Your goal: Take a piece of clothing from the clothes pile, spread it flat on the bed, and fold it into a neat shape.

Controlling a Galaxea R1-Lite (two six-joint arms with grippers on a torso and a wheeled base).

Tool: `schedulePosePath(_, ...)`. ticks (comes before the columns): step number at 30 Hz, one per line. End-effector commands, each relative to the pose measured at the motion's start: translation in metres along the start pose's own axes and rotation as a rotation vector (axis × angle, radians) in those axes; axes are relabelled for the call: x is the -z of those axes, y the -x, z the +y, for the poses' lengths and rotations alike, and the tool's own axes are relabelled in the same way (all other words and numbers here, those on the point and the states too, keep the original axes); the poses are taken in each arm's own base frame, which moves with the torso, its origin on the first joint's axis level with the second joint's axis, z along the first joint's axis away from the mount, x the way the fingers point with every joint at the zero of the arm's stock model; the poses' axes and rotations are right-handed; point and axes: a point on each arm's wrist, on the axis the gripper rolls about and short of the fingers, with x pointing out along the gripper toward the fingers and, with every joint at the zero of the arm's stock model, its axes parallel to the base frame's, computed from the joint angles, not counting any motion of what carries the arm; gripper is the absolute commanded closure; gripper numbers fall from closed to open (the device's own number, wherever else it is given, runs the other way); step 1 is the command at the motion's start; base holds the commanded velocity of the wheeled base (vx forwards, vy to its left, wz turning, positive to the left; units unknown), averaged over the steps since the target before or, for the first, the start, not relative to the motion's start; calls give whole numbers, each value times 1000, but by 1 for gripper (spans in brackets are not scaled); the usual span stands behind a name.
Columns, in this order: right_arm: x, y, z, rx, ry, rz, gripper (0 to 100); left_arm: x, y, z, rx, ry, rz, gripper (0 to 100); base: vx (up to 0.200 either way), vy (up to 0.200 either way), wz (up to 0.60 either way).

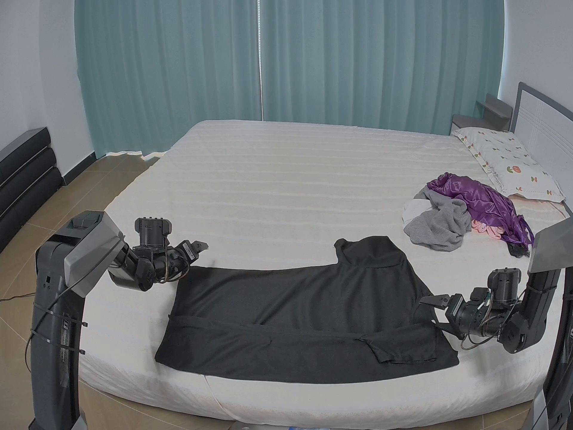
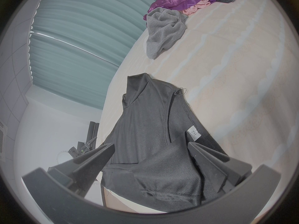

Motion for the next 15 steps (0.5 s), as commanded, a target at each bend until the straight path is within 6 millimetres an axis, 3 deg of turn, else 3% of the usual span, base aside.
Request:
schedulePosePath(1, 0, 0, 0, -2, 0, -1, 0, 5, -5, 5, -10, -14, 12, 0, 0, 0, 0)
schedulePosePath(13, 1, 1, -1, 0, 0, 1, 0, 8, -11, 11, -23, -25, 15, 0, 0, 0, 0)
schedulePosePath(14, 1, 0, -1, 0, 0, 1, 0, 6, -11, 12, -23, -22, 11, 100, 0, 0, 0)
schedulePosePath(15, 1, 1, -1, 0, 0, 1, 0, 6, -11, 13, -26, -21, 10, 100, 0, 0, 0)
